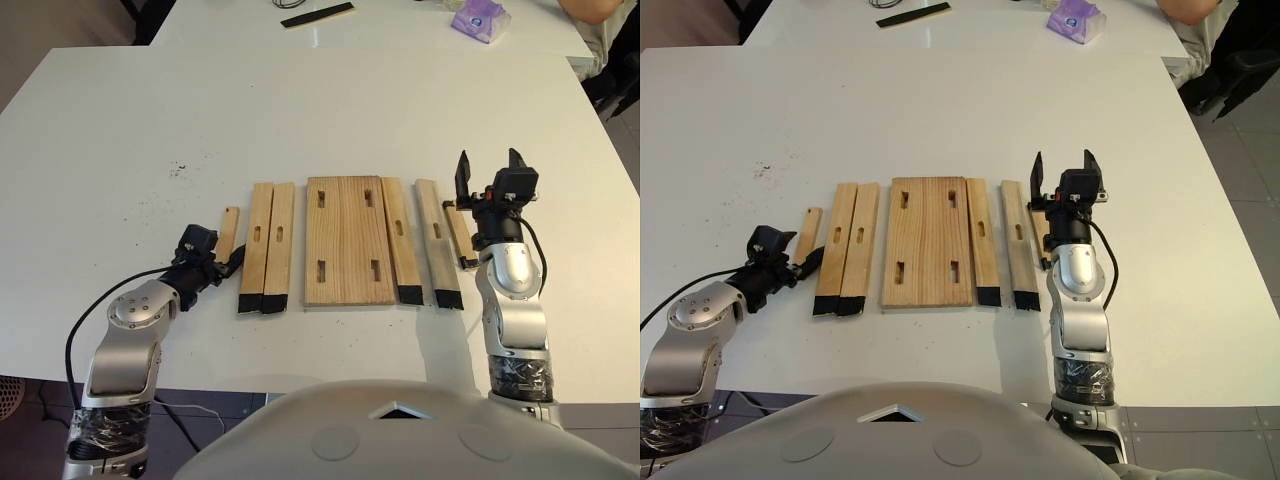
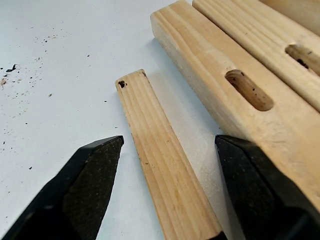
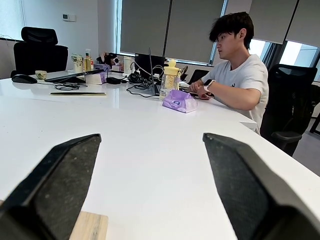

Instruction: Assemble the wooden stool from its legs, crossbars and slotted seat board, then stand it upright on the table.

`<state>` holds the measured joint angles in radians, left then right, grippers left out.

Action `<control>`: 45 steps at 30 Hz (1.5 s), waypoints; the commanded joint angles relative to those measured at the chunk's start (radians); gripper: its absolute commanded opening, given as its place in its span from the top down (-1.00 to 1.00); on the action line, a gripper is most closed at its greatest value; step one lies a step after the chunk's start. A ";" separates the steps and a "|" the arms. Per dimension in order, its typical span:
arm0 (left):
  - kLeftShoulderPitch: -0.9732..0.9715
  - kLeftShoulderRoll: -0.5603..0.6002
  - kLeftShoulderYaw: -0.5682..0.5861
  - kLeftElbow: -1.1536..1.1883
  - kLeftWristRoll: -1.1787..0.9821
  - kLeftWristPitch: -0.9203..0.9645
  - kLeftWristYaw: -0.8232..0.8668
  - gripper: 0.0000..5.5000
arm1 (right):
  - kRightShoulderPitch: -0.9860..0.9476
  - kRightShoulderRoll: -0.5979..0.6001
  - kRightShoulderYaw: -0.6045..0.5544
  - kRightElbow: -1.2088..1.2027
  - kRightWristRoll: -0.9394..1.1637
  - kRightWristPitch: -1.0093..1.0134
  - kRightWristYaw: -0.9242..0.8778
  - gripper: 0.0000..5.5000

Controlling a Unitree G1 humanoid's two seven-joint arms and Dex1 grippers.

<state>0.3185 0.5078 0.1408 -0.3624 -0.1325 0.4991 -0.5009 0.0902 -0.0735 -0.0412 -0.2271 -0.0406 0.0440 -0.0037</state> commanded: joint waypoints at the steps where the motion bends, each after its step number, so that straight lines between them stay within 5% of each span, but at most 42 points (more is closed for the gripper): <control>1: 0.011 0.034 -0.027 0.029 0.025 0.007 -0.012 -0.25 | 0.002 0.004 -0.002 0.024 -0.002 -0.006 -0.006 -0.37; 8: 0.005 0.002 0.006 0.109 -0.076 0.134 -0.015 -0.25 | 0.001 0.007 0.004 0.047 -0.005 -0.016 -0.006 -0.37; 21: -0.102 -0.054 0.128 0.245 -0.176 0.207 0.097 0.51 | -0.040 -0.010 0.005 0.081 -0.002 -0.013 0.011 -0.37; 33: -0.334 -0.089 0.177 0.152 -0.220 -0.011 0.124 0.53 | -0.114 -0.057 -0.055 0.101 0.036 -0.011 0.047 -0.37; 38: -0.425 -0.094 0.154 -0.119 -0.522 0.118 0.025 0.53 | -0.140 -0.082 -0.019 -0.011 0.245 0.063 0.254 -0.37; 42: -0.428 -0.086 0.044 -0.215 -0.768 0.243 -0.099 0.53 | -0.157 -0.136 0.025 -0.163 0.600 0.255 0.521 -0.37; 45: -0.476 -0.092 0.043 -0.204 -0.935 0.317 -0.086 0.53 | -0.224 -0.256 -0.052 -0.207 0.877 0.418 0.688 -0.37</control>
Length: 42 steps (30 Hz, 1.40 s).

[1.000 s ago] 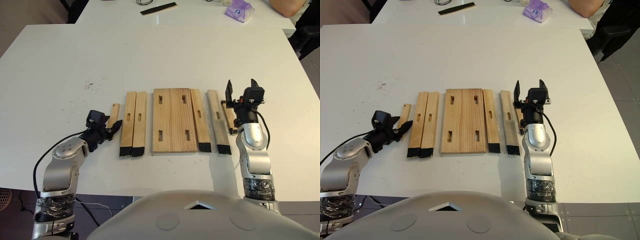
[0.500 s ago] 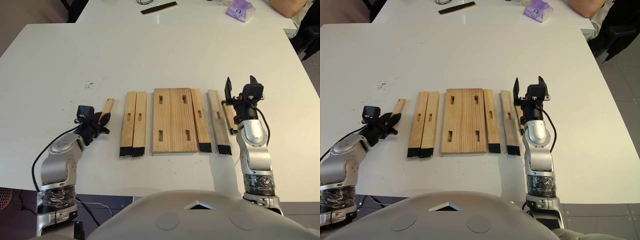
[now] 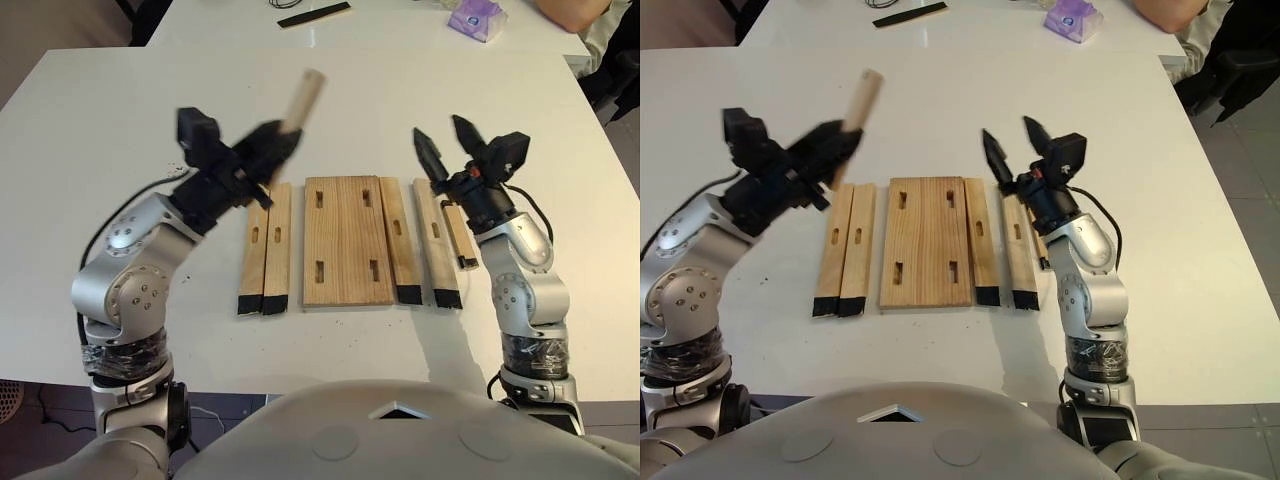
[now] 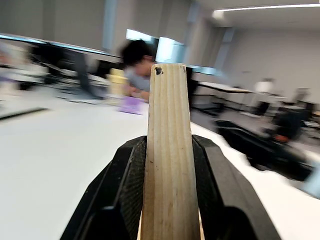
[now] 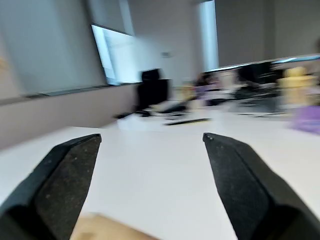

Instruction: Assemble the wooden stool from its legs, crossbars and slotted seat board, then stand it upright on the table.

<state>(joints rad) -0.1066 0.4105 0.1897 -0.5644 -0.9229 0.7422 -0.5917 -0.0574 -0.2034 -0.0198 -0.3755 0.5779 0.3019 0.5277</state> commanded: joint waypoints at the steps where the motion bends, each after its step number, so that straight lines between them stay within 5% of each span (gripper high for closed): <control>1: -0.066 0.009 -0.001 0.003 -0.173 0.081 0.008 0.53 | -0.094 -0.165 -0.111 -0.057 0.347 0.210 0.195 -0.37; 5: -0.069 0.043 -0.015 -0.034 -0.238 0.089 -0.032 0.53 | -0.162 -0.253 -0.217 -0.011 0.662 0.365 0.239 -0.37; 9: -0.060 0.039 -0.123 -0.099 -0.184 0.067 -0.044 0.53 | -0.167 -0.261 -0.201 -0.020 0.801 0.446 0.235 -0.37; 23: -0.045 0.050 -0.170 -0.081 -0.112 0.018 -0.018 0.53 | -0.176 -0.273 -0.063 -0.047 0.653 0.458 0.289 -0.37; 42: -0.040 0.042 -0.185 -0.077 -0.102 -0.006 0.029 0.53 | -0.124 -0.319 -0.023 -0.042 0.538 0.455 0.392 0.46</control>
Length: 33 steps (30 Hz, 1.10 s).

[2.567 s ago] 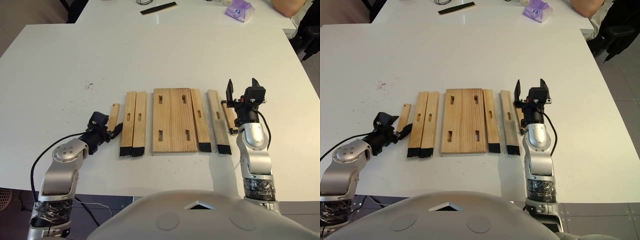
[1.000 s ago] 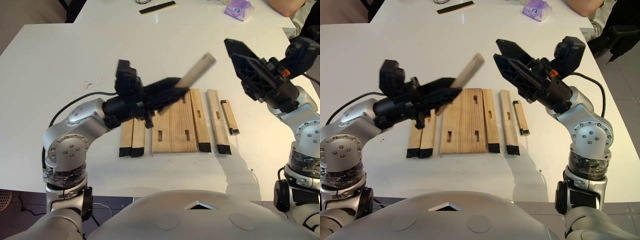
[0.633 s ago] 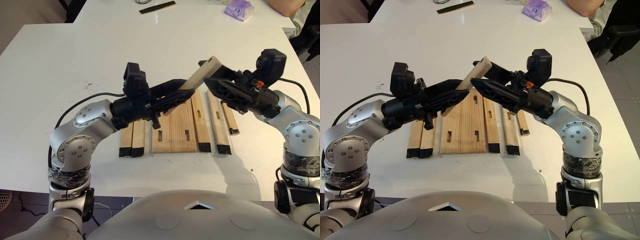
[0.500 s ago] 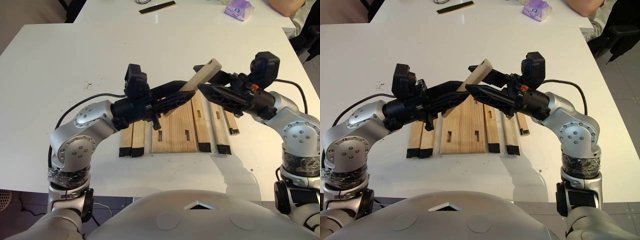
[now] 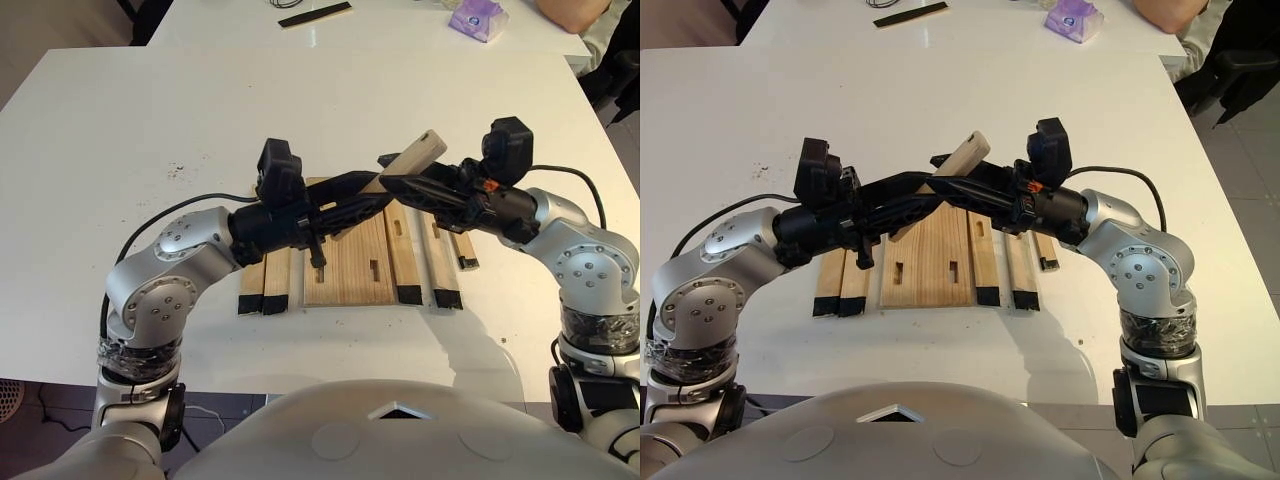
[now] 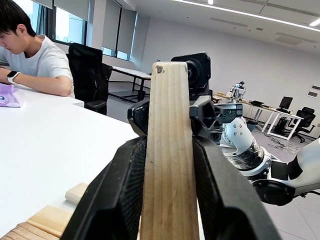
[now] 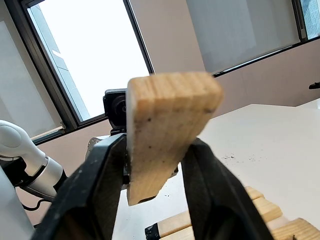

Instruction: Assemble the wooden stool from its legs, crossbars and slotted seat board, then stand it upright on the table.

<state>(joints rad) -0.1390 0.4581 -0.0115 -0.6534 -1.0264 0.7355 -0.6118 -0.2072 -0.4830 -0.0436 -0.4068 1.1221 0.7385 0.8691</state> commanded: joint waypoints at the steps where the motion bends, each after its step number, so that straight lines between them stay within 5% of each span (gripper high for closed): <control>1: -0.008 -0.005 0.018 0.011 -0.001 0.002 0.051 0.53 | 0.029 -0.046 0.000 -0.013 -0.008 0.019 0.058 0.46; 3: -0.013 -0.016 0.020 0.016 -0.027 0.016 0.067 0.53 | 0.034 -0.051 0.012 -0.018 -0.018 0.017 0.069 0.46; 15: -0.027 -0.047 -0.026 0.057 0.041 0.038 0.157 -0.31 | 0.000 -0.049 0.002 0.044 -0.175 -0.092 0.019 0.51; 26: 0.067 -0.054 -0.081 0.091 0.243 -0.040 0.160 -0.31 | -0.017 -0.341 -0.049 0.348 -0.605 -0.505 0.324 0.51; 33: 0.074 -0.073 -0.056 0.140 0.294 -0.057 0.180 -0.31 | 0.032 -0.355 0.005 0.455 -0.691 -0.668 0.486 0.51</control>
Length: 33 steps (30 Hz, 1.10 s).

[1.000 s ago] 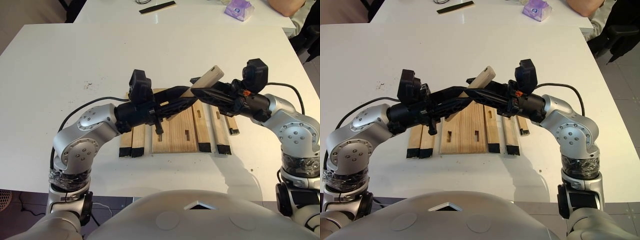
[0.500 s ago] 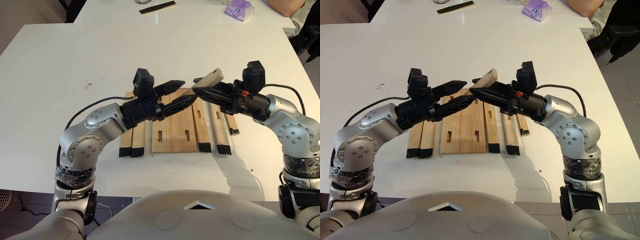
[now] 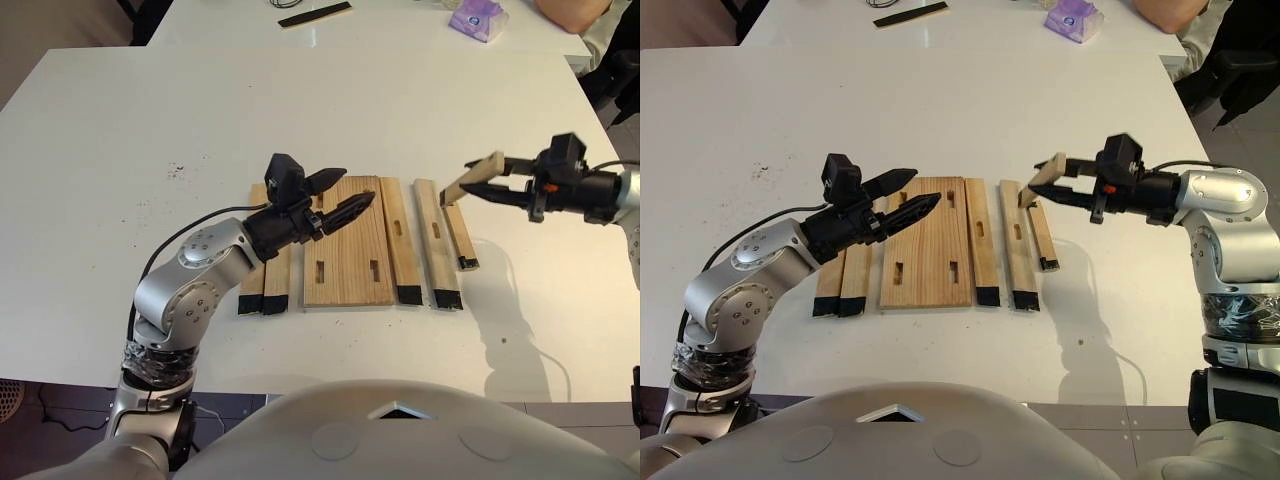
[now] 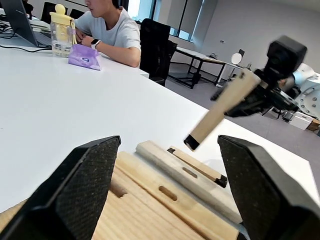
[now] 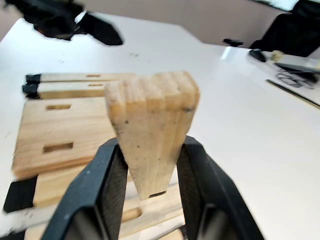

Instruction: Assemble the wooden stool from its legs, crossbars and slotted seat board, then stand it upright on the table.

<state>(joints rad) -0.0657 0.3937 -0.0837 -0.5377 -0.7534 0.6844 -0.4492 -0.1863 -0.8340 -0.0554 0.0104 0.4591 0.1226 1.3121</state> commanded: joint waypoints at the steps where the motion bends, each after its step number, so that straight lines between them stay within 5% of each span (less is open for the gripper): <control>1: 0.001 -0.014 0.023 0.025 0.018 -0.005 0.020 -0.31 | 0.010 0.003 0.018 0.051 -0.030 -0.060 0.046 0.51; 21: 0.002 -0.025 0.004 0.030 0.049 0.011 0.011 -0.31 | 0.007 0.039 0.144 0.232 -0.151 -0.170 0.142 0.51; 33: -0.034 -0.023 -0.014 0.059 0.049 0.049 -0.003 -0.31 | -0.220 0.154 0.328 0.667 -0.274 -0.139 0.200 0.51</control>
<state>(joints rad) -0.0809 0.3623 -0.0860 -0.4848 -0.7116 0.7086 -0.4435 -0.4596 -0.7100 0.1680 0.5611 0.3482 -0.0344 1.5431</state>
